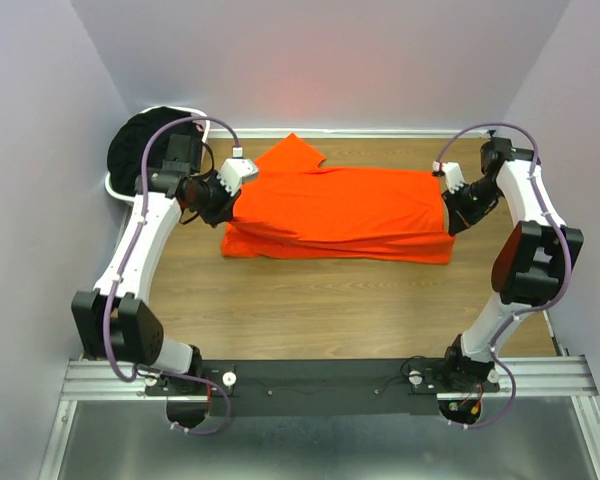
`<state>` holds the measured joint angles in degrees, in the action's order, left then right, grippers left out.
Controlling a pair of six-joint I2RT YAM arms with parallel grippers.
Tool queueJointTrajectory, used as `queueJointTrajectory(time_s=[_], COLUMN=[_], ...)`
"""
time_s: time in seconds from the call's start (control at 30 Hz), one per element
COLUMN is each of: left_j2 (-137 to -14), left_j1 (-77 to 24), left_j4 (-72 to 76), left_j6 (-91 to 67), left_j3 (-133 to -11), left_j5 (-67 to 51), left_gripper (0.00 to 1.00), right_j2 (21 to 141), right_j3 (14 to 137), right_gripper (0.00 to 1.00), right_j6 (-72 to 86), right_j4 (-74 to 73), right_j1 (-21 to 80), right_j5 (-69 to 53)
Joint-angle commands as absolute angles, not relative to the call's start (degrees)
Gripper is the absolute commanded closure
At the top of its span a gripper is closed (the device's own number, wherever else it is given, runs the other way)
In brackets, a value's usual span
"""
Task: Fold and stack the t-shirts
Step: Fold the tshirt
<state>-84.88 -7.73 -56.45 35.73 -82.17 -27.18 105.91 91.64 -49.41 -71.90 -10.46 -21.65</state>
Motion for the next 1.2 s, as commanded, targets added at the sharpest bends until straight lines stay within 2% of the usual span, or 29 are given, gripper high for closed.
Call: queueJointTrajectory(time_s=[0.0,0.23,0.67,0.83,0.93,1.17], left_j2=[-77.28,-70.06,-70.58,-65.40,-64.16,-63.10], left_j1=[-7.56,-7.56,-7.56,-8.52,-10.98,-23.72], left_j4=[-58.88,-60.29,-64.24,-64.25,-64.25,-64.16], left_j6=[38.23,38.67,40.52,42.54,41.84,39.03], left_j3=[-77.98,-71.99,-69.08,-65.66,-63.73,-61.88], left_j5=[-27.51,-24.79,-24.96,-21.19,-18.73,-17.75], left_gripper=[1.00,1.00,1.00,1.00,1.00,1.00], right_j2=[100.82,97.74,97.30,97.20,98.34,99.49], right_j3=[87.64,83.50,81.48,80.16,80.59,82.18], right_gripper=[0.99,1.00,0.99,0.99,1.00,0.99], right_j6=[-53.08,-55.02,-56.95,-57.57,-57.31,-57.13], right_j4=[-72.51,-72.51,-72.86,-72.77,-72.77,-73.04], right_j1=[-10.46,-10.55,-10.63,-10.63,-10.63,-10.63], right_j5=[-19.95,-19.34,-17.84,-17.58,-17.93,-18.11])
